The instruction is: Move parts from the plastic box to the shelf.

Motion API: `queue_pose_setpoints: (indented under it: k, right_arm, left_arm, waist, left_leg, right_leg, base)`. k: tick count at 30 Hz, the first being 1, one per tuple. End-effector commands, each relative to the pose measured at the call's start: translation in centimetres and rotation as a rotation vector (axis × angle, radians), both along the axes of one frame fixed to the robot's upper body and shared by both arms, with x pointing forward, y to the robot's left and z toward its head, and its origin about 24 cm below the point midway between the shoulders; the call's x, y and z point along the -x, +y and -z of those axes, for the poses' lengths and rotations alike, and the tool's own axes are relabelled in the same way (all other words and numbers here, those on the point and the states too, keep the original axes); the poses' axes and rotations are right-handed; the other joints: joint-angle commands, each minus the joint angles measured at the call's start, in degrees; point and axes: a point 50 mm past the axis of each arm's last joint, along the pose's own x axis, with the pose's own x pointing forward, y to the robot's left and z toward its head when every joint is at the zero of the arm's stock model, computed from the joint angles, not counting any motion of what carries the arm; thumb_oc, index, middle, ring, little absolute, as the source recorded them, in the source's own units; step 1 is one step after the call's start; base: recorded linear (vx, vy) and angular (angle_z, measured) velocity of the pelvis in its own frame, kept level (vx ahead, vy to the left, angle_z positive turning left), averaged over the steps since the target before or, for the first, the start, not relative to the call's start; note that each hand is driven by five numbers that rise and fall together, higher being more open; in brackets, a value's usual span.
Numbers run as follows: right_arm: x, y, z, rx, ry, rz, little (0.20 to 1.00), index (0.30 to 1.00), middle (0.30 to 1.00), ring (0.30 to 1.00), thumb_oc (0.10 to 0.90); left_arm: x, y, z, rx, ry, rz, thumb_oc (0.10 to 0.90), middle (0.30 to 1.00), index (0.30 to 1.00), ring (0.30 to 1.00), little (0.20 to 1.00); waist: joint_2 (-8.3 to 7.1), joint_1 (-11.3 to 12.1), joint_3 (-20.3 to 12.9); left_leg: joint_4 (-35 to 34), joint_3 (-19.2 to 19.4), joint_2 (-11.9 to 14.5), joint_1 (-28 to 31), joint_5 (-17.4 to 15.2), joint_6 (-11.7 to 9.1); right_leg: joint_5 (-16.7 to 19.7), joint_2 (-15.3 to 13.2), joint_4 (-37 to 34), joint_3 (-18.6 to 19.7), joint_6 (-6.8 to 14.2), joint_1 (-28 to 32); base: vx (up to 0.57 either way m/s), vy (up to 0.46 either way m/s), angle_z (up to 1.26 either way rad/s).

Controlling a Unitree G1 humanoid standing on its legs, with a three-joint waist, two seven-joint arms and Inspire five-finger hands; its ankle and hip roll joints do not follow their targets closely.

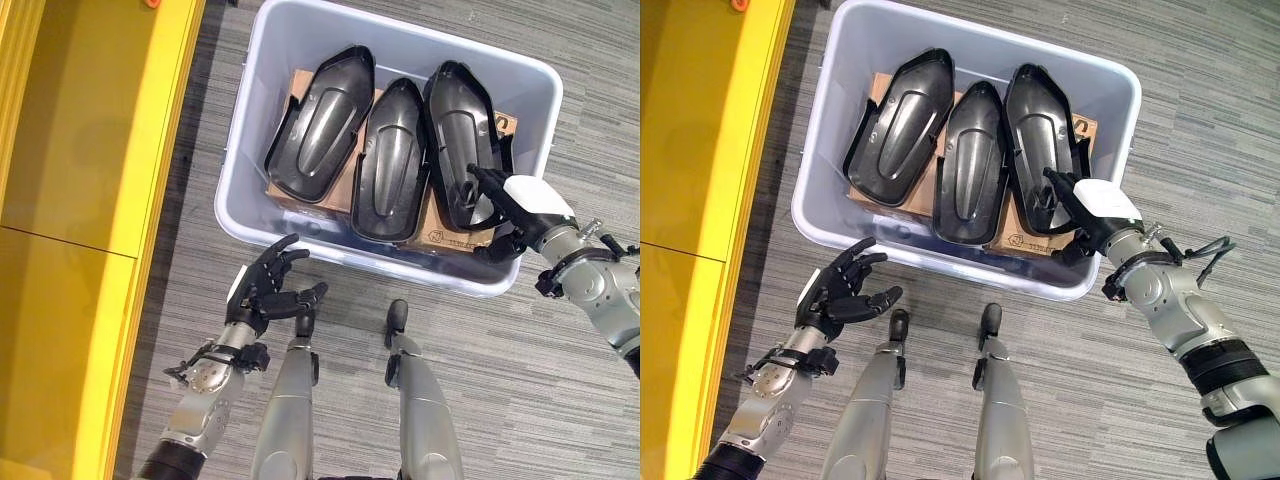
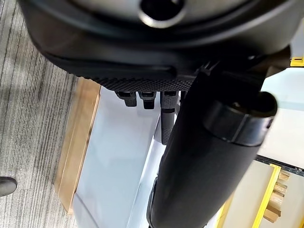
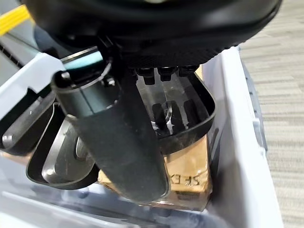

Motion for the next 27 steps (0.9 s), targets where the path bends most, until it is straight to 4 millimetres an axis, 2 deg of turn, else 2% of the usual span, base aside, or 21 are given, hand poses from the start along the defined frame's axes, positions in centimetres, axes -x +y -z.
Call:
queue_pose_setpoints:
  k: [1,8,17,27]
  right_arm:
    - [0.1,-0.4,-5.2,0.102,-0.156,-0.019,1.0,1.0,1.0,1.0,0.9]
    - [-0.4,0.1,-5.5,0.078,-0.163,-0.023,1.0,1.0,1.0,1.0,0.9]
    - [-1.2,0.1,-4.0,0.029,-0.118,0.003,1.0,1.0,1.0,1.0,0.9]
    - [-1.7,0.0,-1.9,-0.008,-0.073,0.042,1.0,1.0,1.0,1.0,0.9]
  left_arm:
    - [1.2,-0.1,0.1,0.0,-0.002,0.026,0.9,1.0,1.0,1.0,1.0]
    - [1.2,-0.1,-0.2,0.002,-0.01,0.023,0.9,1.0,1.0,1.0,1.0]
    - [0.9,-0.3,-0.5,0.021,-0.024,0.006,0.9,1.0,1.0,1.0,1.0]
    - [0.8,-0.1,-1.0,0.035,-0.048,-0.026,0.9,1.0,1.0,1.0,1.0]
  waist:
    - [-0.62,0.39,-2.62]
    - [-0.39,0.57,-1.88]
    - [0.0,0.84,-0.74]
    - [1.07,0.94,0.13]
  left_leg:
    - [1.1,1.66,1.56,0.24,-2.47,-1.12]
    - [2.91,1.41,1.6,-2.0,-2.76,-1.24]
    - [5.68,1.06,1.37,-5.87,-3.15,-1.07]
    - [12.32,0.44,0.62,-13.18,-4.81,-0.35]
  right_leg:
    - [-8.68,-1.25,5.66,0.72,1.63,1.32]
    - [-9.37,-1.05,7.69,0.71,1.4,-0.73]
    - [-9.84,-1.26,10.35,0.64,1.13,-4.33]
    - [-11.83,-1.58,17.46,1.59,0.47,-11.65]
  base:
    - [0.0,0.0,0.0]
    - [0.0,-0.002,0.0]
    - [-0.02,-0.007,0.02]
    - [-0.04,0.005,0.0]
